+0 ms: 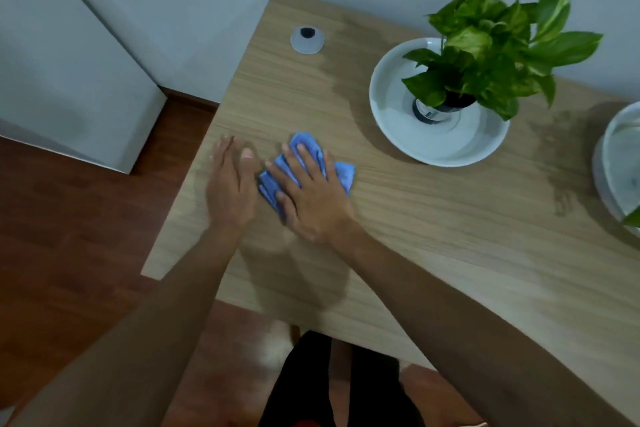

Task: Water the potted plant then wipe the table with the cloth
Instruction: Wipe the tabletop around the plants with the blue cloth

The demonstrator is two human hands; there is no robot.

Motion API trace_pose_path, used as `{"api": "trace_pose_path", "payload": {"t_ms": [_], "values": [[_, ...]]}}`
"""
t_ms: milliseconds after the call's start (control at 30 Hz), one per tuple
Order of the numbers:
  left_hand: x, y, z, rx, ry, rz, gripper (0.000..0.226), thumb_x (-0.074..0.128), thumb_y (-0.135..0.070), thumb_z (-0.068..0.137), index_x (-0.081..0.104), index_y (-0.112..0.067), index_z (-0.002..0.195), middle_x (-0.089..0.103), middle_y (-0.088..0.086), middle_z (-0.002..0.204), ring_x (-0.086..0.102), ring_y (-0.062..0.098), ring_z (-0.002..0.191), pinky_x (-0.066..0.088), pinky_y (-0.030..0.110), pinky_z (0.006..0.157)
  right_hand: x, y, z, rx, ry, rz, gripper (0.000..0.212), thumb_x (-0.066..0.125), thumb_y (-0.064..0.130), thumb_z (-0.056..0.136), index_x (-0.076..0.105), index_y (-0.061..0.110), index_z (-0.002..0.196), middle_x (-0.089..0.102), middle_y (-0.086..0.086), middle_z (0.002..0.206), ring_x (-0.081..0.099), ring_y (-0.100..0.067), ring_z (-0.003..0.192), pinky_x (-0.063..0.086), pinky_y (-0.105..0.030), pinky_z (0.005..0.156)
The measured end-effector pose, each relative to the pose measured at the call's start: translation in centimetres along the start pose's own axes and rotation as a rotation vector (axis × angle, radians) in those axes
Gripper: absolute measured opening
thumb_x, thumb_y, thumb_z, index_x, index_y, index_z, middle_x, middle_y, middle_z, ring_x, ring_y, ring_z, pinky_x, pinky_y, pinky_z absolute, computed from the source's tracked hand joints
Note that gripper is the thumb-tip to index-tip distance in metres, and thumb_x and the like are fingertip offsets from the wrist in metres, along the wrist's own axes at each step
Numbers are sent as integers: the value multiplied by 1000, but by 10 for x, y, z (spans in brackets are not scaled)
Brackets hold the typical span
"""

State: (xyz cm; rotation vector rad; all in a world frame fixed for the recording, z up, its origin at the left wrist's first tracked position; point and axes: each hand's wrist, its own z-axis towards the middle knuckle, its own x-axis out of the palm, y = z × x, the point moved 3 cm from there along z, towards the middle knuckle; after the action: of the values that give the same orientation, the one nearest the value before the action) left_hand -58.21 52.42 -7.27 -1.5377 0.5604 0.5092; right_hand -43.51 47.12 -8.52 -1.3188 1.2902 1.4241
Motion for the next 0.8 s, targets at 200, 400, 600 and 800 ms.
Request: {"api": "trace_pose_path", "payload": {"t_ms": [200,400,600,800], "values": [[-5,-2,-15,3,-40,-25,61,28,-43,105,47,-2,147,42,14,157,33,23,149,21,27,119,-3,5,-41,-111,15,-6,53,20,47,104,14,36,156,7,-2,166,-2,-26,152,4,-55,119],[25,-40,-34,274,35,151,50,40,-28,103,54,6,138,46,23,152,36,37,147,27,42,121,-29,-44,-87,206,-202,223,51,41,23,101,37,18,151,30,-8,160,20,-31,149,16,-55,119],[78,-56,-60,552,218,412,60,33,-36,100,48,-2,146,38,17,159,29,34,151,18,53,124,-21,-104,-163,539,-376,252,49,52,16,97,48,16,145,36,-11,156,22,-32,148,19,-54,118],[82,-35,-64,429,206,620,74,28,-58,99,24,-16,160,15,18,167,11,41,154,4,53,126,-5,-125,-195,622,-183,165,58,34,36,104,13,29,158,4,-7,166,-3,-25,152,4,-50,122]]}}
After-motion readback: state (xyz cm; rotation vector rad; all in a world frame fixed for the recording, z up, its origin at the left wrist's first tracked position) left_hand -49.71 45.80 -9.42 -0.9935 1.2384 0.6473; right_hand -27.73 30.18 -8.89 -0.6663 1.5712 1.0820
